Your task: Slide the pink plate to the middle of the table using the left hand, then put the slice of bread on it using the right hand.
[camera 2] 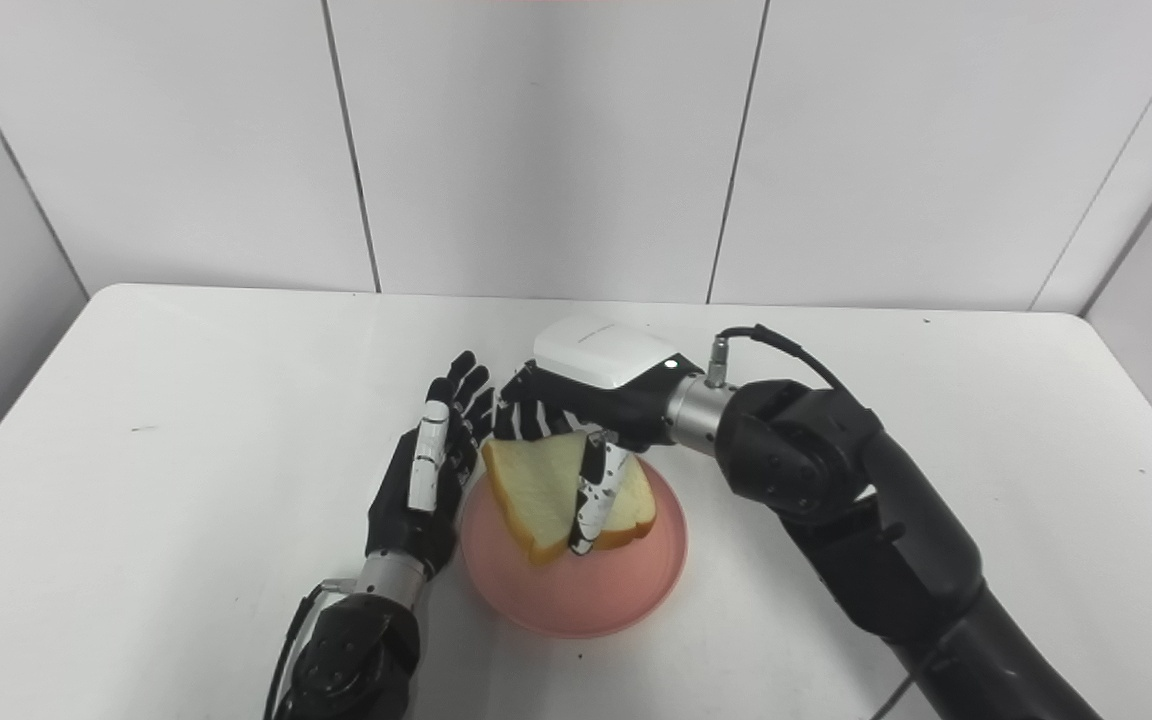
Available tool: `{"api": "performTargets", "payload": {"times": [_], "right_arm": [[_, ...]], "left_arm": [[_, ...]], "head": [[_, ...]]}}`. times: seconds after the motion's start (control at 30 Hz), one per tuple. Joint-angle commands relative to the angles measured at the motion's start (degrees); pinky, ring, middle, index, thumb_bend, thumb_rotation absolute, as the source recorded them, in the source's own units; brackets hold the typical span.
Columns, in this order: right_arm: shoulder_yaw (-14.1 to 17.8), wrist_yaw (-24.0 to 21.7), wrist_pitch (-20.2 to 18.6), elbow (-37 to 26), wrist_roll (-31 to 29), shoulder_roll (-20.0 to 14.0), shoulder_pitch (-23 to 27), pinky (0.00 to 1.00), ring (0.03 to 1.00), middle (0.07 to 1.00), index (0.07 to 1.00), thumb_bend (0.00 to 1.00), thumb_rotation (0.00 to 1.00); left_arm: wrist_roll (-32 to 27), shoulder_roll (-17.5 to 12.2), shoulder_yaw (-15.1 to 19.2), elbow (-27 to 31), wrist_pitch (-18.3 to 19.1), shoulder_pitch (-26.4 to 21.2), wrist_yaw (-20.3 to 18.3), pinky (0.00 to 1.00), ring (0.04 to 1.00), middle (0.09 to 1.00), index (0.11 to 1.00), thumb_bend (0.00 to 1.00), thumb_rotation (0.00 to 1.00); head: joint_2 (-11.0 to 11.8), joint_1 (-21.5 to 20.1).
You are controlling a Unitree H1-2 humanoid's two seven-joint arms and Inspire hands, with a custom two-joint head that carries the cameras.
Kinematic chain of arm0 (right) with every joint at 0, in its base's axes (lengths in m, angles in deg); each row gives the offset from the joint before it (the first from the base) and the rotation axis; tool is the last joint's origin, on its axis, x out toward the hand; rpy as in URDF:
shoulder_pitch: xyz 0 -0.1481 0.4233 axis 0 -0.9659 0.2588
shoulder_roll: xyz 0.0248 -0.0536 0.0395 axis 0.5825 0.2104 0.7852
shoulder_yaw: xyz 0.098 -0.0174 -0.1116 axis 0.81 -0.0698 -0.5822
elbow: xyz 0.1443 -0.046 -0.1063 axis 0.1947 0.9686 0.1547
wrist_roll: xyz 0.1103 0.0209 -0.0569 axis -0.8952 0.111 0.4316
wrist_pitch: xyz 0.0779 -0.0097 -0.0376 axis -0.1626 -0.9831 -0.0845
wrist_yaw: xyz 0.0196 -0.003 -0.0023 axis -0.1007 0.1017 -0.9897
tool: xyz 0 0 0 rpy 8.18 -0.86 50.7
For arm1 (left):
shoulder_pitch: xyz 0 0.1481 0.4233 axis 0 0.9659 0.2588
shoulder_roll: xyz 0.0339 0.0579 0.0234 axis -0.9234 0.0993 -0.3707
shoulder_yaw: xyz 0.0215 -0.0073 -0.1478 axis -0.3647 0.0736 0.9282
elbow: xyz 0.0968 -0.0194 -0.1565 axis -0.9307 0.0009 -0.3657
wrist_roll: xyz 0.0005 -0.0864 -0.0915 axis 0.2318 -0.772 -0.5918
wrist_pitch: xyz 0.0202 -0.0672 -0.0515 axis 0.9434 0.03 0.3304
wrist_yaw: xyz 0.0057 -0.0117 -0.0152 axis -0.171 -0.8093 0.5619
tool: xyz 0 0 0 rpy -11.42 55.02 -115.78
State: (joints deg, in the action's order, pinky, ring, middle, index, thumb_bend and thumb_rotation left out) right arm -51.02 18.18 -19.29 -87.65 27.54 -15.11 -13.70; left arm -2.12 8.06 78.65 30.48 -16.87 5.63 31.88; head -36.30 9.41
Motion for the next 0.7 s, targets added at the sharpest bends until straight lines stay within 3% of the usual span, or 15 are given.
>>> {"api": "performTargets", "payload": {"times": [0.0, 0.67], "right_arm": [[0.7, 1.1, 1.6, -0.4, -0.2, -0.2, 1.5, 0.32, 0.398, 0.5, 0.519, 0.51, 0.0], [-2.0, 4.5, 7.9, 4.9, 6.5, 0.4, -0.3, 0.37, 0.404, 0.479, 0.536, 0.51, 0.0]], "left_arm": [[0.5, 2.8, -0.3, 1.8, -2.6, -2.6, 0.6, 0.97, 0.959, 0.97, 0.942, 0.69, 0.98], [0.9, 2.2, -0.1, 3.8, -0.6, -3.0, 2.0, 0.91, 0.914, 0.951, 0.933, 0.68, 1.0]], "head": [[0.0, 0.1], [0.4, -0.8]]}}
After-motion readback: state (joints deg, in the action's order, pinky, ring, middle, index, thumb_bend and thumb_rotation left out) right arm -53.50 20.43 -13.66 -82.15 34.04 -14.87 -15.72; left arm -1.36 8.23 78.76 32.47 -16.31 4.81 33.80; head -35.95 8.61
